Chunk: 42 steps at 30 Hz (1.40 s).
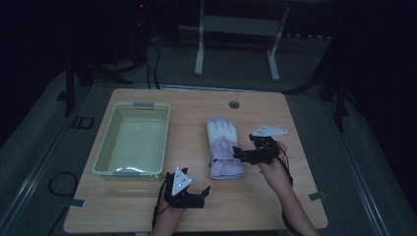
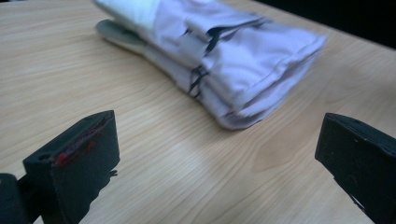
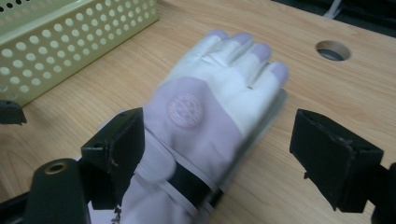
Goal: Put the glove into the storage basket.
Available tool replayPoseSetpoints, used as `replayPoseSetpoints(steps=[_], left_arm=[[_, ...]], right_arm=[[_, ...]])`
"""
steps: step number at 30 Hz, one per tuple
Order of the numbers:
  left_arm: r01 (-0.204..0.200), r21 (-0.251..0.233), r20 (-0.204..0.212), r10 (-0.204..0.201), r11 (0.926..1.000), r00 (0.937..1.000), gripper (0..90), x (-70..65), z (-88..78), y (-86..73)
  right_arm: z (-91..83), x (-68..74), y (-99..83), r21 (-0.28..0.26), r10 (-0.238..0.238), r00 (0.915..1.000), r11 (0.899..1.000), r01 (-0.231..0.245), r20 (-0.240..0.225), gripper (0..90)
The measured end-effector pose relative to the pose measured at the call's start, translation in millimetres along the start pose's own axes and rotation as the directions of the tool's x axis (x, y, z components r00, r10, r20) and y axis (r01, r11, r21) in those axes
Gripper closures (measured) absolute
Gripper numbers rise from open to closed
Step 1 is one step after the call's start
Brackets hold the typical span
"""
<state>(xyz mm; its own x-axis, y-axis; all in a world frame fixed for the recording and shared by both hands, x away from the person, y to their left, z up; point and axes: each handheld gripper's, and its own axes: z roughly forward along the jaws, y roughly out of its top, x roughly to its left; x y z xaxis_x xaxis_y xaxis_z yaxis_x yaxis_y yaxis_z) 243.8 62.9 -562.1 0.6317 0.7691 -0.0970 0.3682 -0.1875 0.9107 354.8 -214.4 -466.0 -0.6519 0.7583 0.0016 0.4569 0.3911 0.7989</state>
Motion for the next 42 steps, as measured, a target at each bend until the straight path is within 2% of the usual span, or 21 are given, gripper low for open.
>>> replayPoseSetpoints(steps=[4,8,10,11,15,20,21,23,25,26,28,30,34,35,36,37,38,39,40,41,42], left_arm=[[-0.041,-0.010,0.010,0.041,0.9991,0.9991,0.0,-3.5,-3.3,14.4],[0.017,0.022,0.059,-0.018,0.9996,0.9981,0.0,-3.4,-0.6,27.1],[0.026,0.044,0.077,-0.030,0.9987,0.9966,0.0,-3.4,5.2,40.0],[0.018,0.082,0.061,-0.023,0.9965,0.9979,0.0,-3.9,12.2,50.0],[0.025,0.114,0.027,-0.028,0.9931,0.9992,0.0,-4.5,23.5,62.9],[0.055,0.163,-0.007,-0.055,0.9850,0.9985,0.1,-3.9,37.4,78.2],[0.086,0.182,-0.025,-0.082,0.9795,0.9963,0.1,-2.1,42.9,78.3],[0.135,0.194,-0.034,-0.131,0.9716,0.9908,11.9,-0.1,46.4,73.4],[0.167,0.225,-0.028,-0.165,0.9599,0.9859,12.2,2.4,52.0,66.3],[0.167,0.225,-0.028,-0.165,0.9599,0.9859,14.3,2.4,52.0,66.3],[0.219,0.268,-0.016,-0.223,0.9383,0.9748,15.0,7.0,61.9,52.4],[0.237,0.282,-0.001,-0.246,0.9297,0.9692,16.0,8.7,65.7,47.8],[0.281,0.315,0.065,-0.316,0.9067,0.9467,21.3,15.5,76.0,35.7],[0.286,0.321,0.077,-0.326,0.9028,0.9423,22.7,17.6,77.7,33.2],[0.287,0.319,0.090,-0.330,0.9034,0.9397,23.7,19.1,78.6,31.5],[0.287,0.319,0.090,-0.330,0.9034,0.9397,28.1,19.1,78.6,31.5],[0.287,0.319,0.090,-0.330,0.9034,0.9397,28.1,19.1,78.6,31.5],[0.284,0.330,0.132,-0.342,0.9001,0.9305,39.7,21.0,80.5,31.1],[0.282,0.335,0.143,-0.344,0.8992,0.9279,39.7,21.0,81.5,30.9],[0.268,0.344,0.146,-0.333,0.8999,0.9317,45.3,20.2,82.3,31.6],[0.272,0.348,0.147,-0.339,0.8971,0.9293,49.3,20.0,82.7,31.6]], right_arm=[[-9.8,-10.4,-9.1,-0.027,-0.018,0.9995,0.999,0.018,0.024,17.2],[-11.0,-15.0,-13.3,-0.040,-0.020,0.9998,0.999,0.020,-0.007,17.2],[-6.5,-17.6,-12.3,-0.019,0.045,0.9987,0.999,-0.045,-0.024,16.4],[-4.7,-17.3,-11.7,-0.030,0.060,0.9976,0.998,-0.061,-0.032,12.4],[5.3,-12.7,-8.6,-0.038,0.087,0.9942,0.995,-0.089,-0.063,10.6],[18.3,-14.1,-6.6,-0.036,0.115,0.9923,0.993,-0.117,-0.047,15.2],[18.3,-14.1,-6.6,-0.036,0.115,0.9923,0.993,-0.117,-0.047,16.8],[29.7,-20.5,-9.5,-0.030,0.160,0.9870,0.987,-0.160,-0.019,23.5],[36.0,-23.2,-13.8,-0.017,0.178,0.9839,0.984,-0.178,-0.017,26.9],[36.0,-23.2,-13.8,-0.017,0.178,0.9839,0.984,-0.178,-0.017,26.9],[47.0,-24.6,-23.6,0.020,0.209,0.9777,0.978,-0.209,-0.019,28.7],[54.1,-25.1,-30.0,0.054,0.237,0.9705,0.971,-0.235,-0.044,29.1],[67.0,-28.9,-41.0,0.141,0.294,0.9520,0.950,-0.280,-0.087,33.9],[69.1,-30.8,-42.4,0.159,0.309,0.9460,0.943,-0.291,-0.099,35.4],[71.5,-33.8,-44.3,0.185,0.341,0.9314,0.931,-0.315,-0.128,35.9],[71.5,-33.8,-44.3,0.185,0.341,0.9314,0.931,-0.315,-0.128,35.9],[73.5,-36.0,-46.0,0.199,0.371,0.9181,0.919,-0.341,-0.139,35.9],[76.5,-40.2,-49.3,0.218,0.420,0.8879,0.899,-0.379,-0.188,45.1],[76.5,-40.2,-49.3,0.218,0.420,0.8879,0.899,-0.379,-0.188,45.1],[77.6,-40.4,-51.0,0.220,0.431,0.8753,0.896,-0.387,-0.218,54.7],[77.4,-39.5,-50.9,0.217,0.429,0.8764,0.897,-0.385,-0.219,57.7]])
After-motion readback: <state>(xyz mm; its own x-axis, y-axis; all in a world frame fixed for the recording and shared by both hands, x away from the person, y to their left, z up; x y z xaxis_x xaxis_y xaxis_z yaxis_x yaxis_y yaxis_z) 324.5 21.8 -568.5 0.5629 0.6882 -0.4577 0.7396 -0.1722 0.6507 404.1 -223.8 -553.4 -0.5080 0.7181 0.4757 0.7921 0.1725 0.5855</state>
